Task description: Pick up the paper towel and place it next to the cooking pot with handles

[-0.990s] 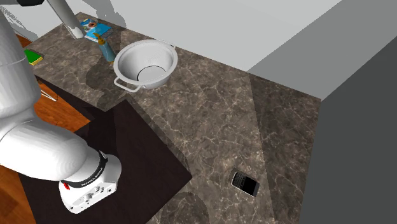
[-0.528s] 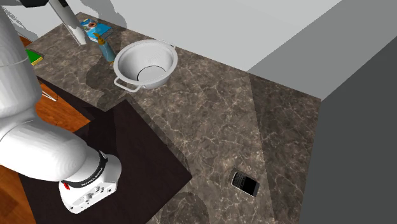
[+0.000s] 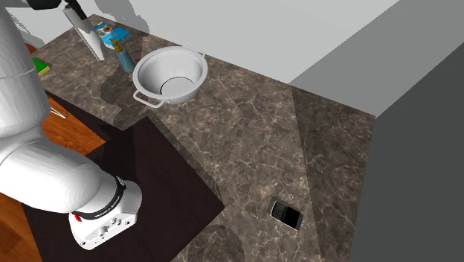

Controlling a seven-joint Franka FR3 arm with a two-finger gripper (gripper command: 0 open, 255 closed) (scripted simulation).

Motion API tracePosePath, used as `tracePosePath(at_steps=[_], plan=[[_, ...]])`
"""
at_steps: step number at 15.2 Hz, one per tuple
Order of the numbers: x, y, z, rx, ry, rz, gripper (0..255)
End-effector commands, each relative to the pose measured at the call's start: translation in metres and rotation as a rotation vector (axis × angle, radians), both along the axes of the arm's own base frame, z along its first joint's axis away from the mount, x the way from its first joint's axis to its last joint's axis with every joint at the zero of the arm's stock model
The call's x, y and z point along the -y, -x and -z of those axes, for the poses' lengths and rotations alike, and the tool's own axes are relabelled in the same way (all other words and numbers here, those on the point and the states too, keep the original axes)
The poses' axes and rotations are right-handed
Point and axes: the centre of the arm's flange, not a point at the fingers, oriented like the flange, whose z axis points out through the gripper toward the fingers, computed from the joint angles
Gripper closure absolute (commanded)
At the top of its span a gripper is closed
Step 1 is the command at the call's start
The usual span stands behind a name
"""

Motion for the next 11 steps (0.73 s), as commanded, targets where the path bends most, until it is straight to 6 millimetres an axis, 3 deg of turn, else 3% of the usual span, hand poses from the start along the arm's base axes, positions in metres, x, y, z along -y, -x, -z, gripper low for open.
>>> tracePosePath(at_steps=[1, 11], plan=[[0.0, -0.001, 0.012, 0.0, 0.0, 0.0, 255], [0.0, -0.001, 0.065, 0.0, 0.0, 0.0, 255]])
